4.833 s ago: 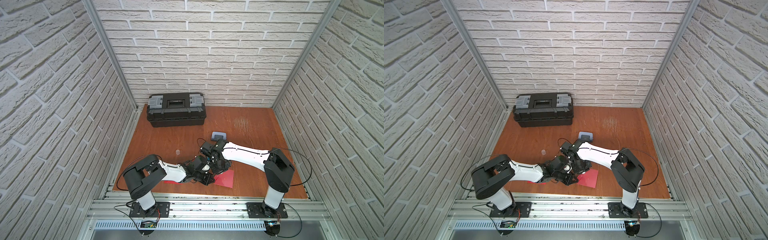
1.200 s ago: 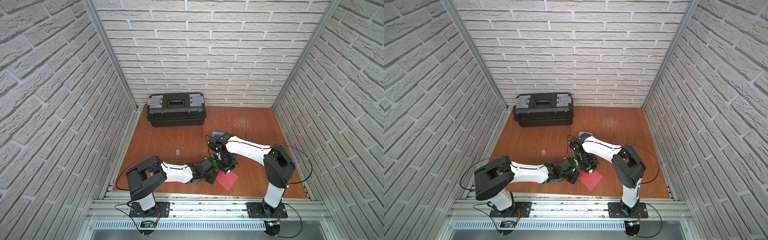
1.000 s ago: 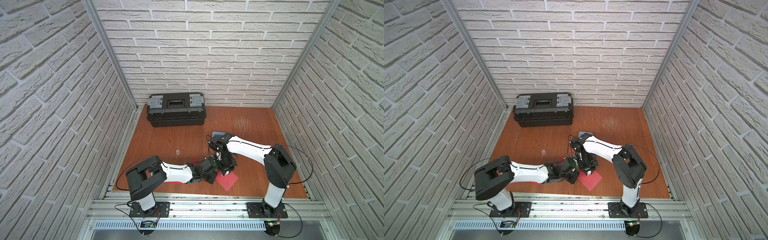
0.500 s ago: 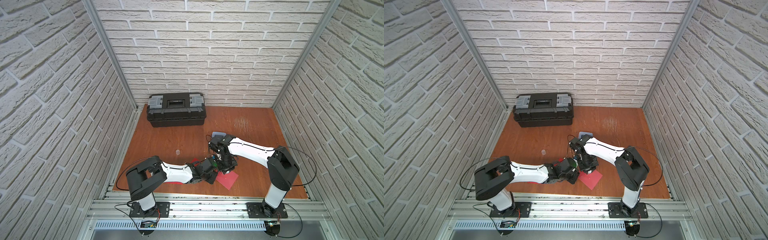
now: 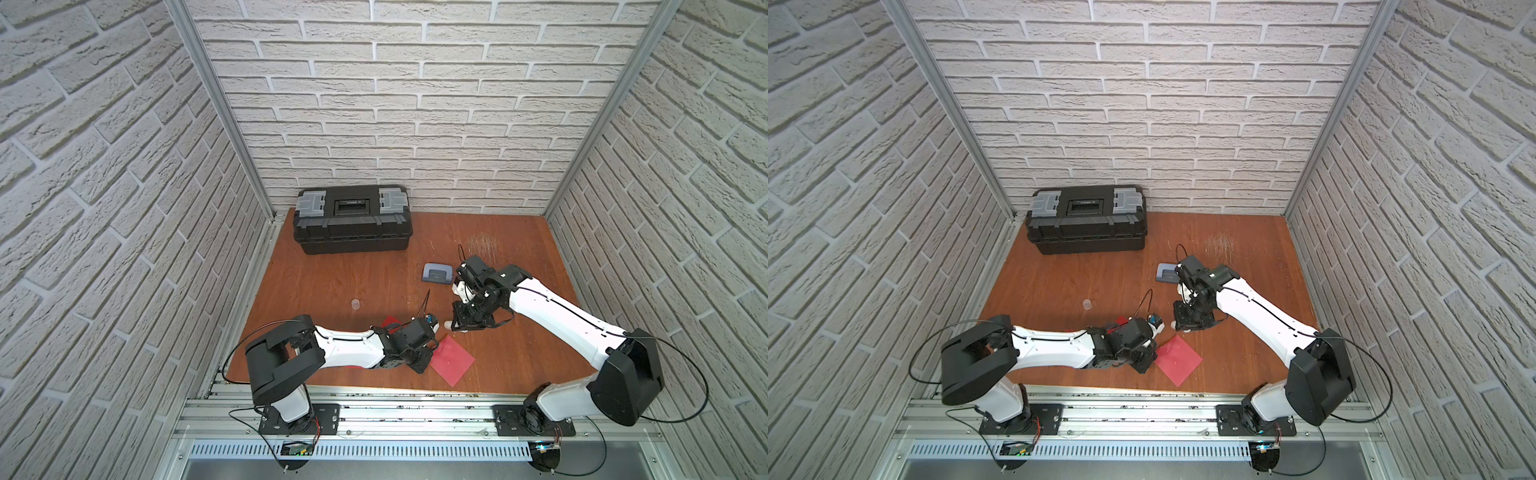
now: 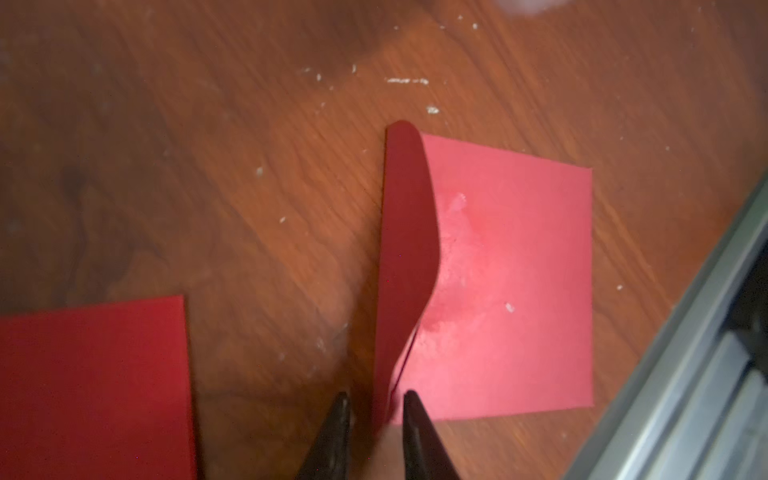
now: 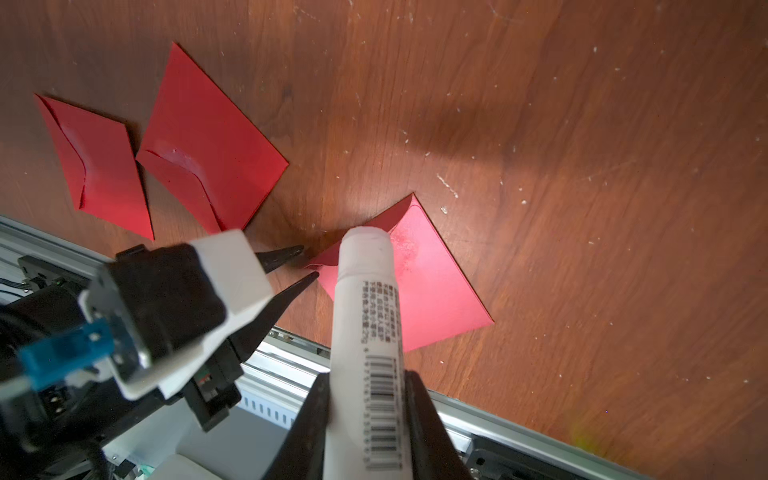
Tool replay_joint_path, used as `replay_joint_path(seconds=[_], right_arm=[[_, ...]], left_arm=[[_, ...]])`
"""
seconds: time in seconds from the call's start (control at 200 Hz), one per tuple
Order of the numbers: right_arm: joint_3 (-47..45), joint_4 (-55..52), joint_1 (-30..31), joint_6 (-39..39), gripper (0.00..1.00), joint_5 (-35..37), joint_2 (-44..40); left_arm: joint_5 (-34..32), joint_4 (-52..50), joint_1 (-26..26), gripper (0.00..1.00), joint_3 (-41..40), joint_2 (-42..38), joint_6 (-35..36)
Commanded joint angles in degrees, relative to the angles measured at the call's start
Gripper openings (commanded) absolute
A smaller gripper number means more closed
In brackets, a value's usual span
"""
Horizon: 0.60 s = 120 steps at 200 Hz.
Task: Seal the envelope with a glue stick
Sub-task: Apply the envelope at the center of the board, then seal the envelope at the center of the board.
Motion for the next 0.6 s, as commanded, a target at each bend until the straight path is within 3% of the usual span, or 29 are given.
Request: replay_joint_path(seconds=[0.0, 0.155, 0.265, 0.415, 0.595], right_arm=[[-1.1, -1.2, -1.9, -1.6, 0.03, -1.3, -2.9], [-2.2, -1.3, -3.1, -1.9, 0.03, -1.3, -5.0], [-3.0, -1.3, -3.5, -2.0, 0.03, -1.4, -6.0], [-3.4, -1.6, -3.7, -2.3, 0.03, -1.5, -6.7], [-3.7, -2.0, -3.9, -2.7, 0.03, -1.7, -7.4]], left_arm=[[-1.2, -3.5, 0.3, 0.35, 2.4, -3.4, 1.6], [-0.4, -4.2, 2.0, 0.36, 5.0, -3.9, 2.0], [0.8, -4.9, 3.3, 0.32, 7.0, -2.4, 1.9], [1.5, -7.4, 4.5, 0.18, 10.7, 1.2, 1.4], [4.9, -7.6, 4.9, 0.16, 13.1, 4.9, 1.2]])
